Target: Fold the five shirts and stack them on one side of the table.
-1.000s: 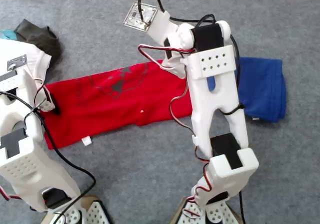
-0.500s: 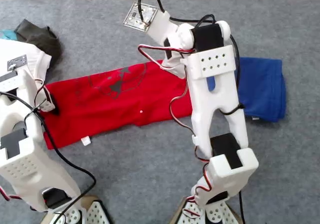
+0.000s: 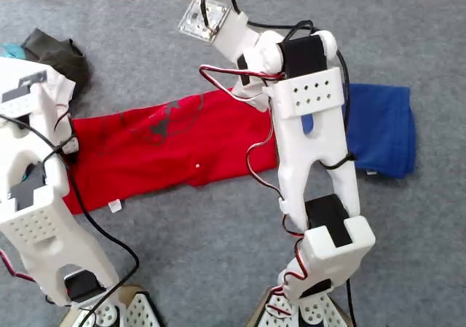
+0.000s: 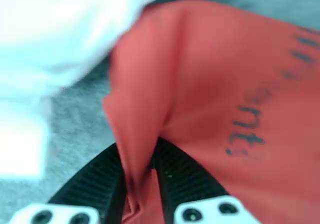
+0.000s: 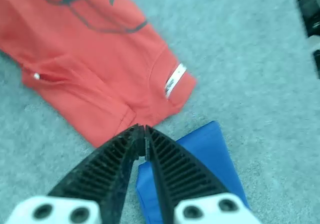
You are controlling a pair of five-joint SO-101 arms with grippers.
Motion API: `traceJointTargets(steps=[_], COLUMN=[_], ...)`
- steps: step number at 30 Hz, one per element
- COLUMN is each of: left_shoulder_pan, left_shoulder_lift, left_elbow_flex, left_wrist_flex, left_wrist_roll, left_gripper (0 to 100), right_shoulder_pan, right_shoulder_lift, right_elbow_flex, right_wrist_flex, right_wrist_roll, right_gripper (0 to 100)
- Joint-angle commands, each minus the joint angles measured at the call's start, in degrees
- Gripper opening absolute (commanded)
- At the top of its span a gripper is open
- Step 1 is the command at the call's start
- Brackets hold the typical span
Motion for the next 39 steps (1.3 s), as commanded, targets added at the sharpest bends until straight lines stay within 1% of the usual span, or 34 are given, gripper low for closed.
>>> traceJointTargets(steps=[1,4,7,10,12,15,18,21,27,31,36,39], left_shoulder_pan=[7.78,15.25,21.32,27.21,30.81,35.21,38.37,41.19,47.08,49.8,51.82,52.35], left_shoulder_lift=[-5.36,-5.71,-5.54,-5.45,-5.45,-5.45,-5.45,-5.45,-5.36,-3.96,0.62,4.22], left_elbow_flex=[-4.79,-4.18,-4.18,-6.9,-9.63,-12.53,-13.05,-13.05,-12.97,-13.58,-16.31,-20.18], left_wrist_flex=[6.24,9.32,9.41,9.32,9.23,6.07,0.97,-2.55,-8.7,-12.92,-13.63,-13.36], left_wrist_roll=[0.7,2.9,7.12,10.02,11.87,14.07,16.88,17.85,17.85,17.85,17.85,17.85], left_gripper=[3,3,3,3,3,3,3,3,3,3,3,3], right_shoulder_pan=[1.32,4.22,7.38,11.43,14.33,18.99,23.21,25.76,26.46,26.55,30.24,31.74], right_shoulder_lift=[-2.68,-4.26,-6.11,-8.4,-10.15,-12.79,-15.25,-17.19,-18.42,-18.33,-18.42,-18.42], right_elbow_flex=[-3.38,-3.38,-3.3,-2.33,0.66,7.6,12.09,13.85,15.16,15.25,16.75,16.66], right_wrist_flex=[0.53,0.62,0.62,0.62,0.62,0.53,0.26,0.26,0.09,-0.18,-2.02,-2.11], right_wrist_roll=[-0.79,-1.23,-3.25,-3.08,-1.67,1.23,3.96,6.59,11.6,12.04,12.04,12.13], right_gripper=[1.5,1.5,1.5,1.5,1.5,1.5,1.5,1.5,1.5,1.5,1.5,1.5])
